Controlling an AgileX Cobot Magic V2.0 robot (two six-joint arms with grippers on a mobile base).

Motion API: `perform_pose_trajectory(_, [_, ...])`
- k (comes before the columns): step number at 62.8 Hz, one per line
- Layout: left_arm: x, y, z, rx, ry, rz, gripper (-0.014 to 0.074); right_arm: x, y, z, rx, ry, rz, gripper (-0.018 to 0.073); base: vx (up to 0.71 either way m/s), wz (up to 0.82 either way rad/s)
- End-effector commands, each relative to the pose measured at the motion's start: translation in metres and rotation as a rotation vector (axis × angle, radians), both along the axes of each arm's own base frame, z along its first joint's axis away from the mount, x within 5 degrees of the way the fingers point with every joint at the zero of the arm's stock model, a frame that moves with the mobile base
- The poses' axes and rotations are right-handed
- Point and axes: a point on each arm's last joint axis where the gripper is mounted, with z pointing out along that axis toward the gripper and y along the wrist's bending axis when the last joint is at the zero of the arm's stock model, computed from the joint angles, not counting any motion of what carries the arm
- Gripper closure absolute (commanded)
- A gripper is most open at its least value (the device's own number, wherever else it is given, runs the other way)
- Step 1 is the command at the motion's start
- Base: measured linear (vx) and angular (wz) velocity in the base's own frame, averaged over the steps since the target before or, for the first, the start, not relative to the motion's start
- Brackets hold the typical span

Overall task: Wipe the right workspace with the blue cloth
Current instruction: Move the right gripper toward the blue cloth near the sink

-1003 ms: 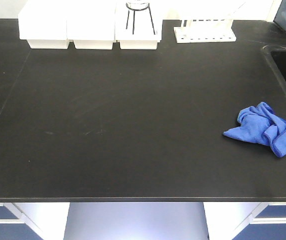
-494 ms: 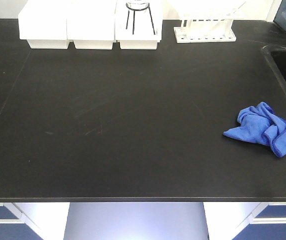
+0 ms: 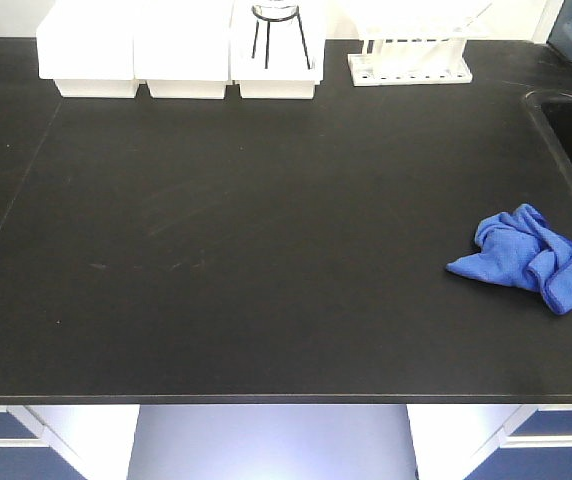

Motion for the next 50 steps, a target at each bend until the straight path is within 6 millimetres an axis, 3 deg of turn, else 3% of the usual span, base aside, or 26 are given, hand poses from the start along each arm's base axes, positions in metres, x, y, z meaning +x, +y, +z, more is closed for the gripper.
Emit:
perform_pose_trajectory(1, [0.001, -0.001, -0.002, -0.008, -0.065, -0.006, 0.0602, 0.001, 0.001, 0.005, -0.024, -0.117, 0.011, 0.0559, 0.00, 0.00])
perform_pose_trajectory(22, [0.001, -0.001, -0.002, -0.008, -0.065, -0.006, 0.0602, -0.001, 0.003, 0.030, -0.016, -0.383, 0.029, 0.0559, 0.00, 0.00])
perform_pose_trajectory(28, [0.001, -0.001, -0.002, -0.008, -0.065, -0.006, 0.0602, -0.002, 0.002, 0.039, 0.085, -0.334, 0.018, 0.0559, 0.00, 0.00])
perform_pose_trajectory(33, [0.001, -0.001, -0.002, -0.008, -0.065, -0.006, 0.0602, -0.003, 0.003, 0.047, 0.164, -0.171, 0.009, 0.0557, 0.00, 0.00])
perform_pose_trajectory(42, [0.001, -0.001, -0.002, -0.008, -0.065, -0.006, 0.0602, -0.001, 0.001, 0.087, 0.104, -0.069, -0.002, 0.0546, 0.00, 0.00])
perform_pose_trajectory(50, [0.001, -0.001, -0.002, -0.008, -0.065, -0.006, 0.0602, 0.017, -0.004, 0.126, -0.033, -0.039, -0.032, 0.0539, 0.00, 0.00])
